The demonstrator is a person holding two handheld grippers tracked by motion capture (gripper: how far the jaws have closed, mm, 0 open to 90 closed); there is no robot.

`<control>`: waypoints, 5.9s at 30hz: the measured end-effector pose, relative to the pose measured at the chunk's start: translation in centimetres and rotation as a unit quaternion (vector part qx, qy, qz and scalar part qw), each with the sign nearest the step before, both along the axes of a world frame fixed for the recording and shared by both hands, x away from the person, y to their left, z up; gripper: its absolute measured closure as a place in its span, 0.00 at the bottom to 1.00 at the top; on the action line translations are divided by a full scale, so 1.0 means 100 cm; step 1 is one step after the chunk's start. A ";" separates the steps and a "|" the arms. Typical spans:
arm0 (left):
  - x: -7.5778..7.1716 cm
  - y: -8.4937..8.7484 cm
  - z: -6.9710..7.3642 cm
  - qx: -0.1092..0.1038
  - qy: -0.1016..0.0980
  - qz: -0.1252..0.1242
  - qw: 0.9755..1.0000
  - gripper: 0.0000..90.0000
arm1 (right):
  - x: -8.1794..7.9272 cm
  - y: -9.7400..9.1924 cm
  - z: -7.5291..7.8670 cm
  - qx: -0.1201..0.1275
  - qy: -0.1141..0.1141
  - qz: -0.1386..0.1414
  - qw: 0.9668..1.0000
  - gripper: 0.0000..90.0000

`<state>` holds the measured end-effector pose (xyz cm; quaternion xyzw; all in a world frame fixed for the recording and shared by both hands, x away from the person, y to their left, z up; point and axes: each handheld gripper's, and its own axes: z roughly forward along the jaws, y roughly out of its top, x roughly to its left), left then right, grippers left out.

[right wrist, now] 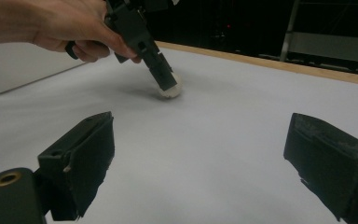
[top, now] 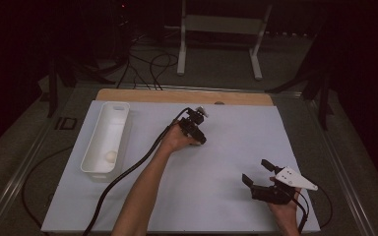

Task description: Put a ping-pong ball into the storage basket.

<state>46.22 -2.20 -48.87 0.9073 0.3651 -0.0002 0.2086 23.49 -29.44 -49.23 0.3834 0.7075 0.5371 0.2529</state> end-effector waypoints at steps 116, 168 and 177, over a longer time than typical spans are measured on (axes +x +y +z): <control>-0.019 0.045 0.077 0.029 -0.060 0.006 0.998 0.57 | -0.001 0.000 -0.001 0.000 0.002 -0.001 1.000 0.09; -0.028 0.075 0.103 0.032 -0.068 0.018 0.997 0.57 | -0.001 -0.001 -0.001 -0.001 0.000 0.000 1.000 0.09; -0.029 0.080 0.107 0.034 -0.067 0.016 0.997 0.57 | -0.001 0.000 -0.001 0.000 0.000 0.000 1.000 0.09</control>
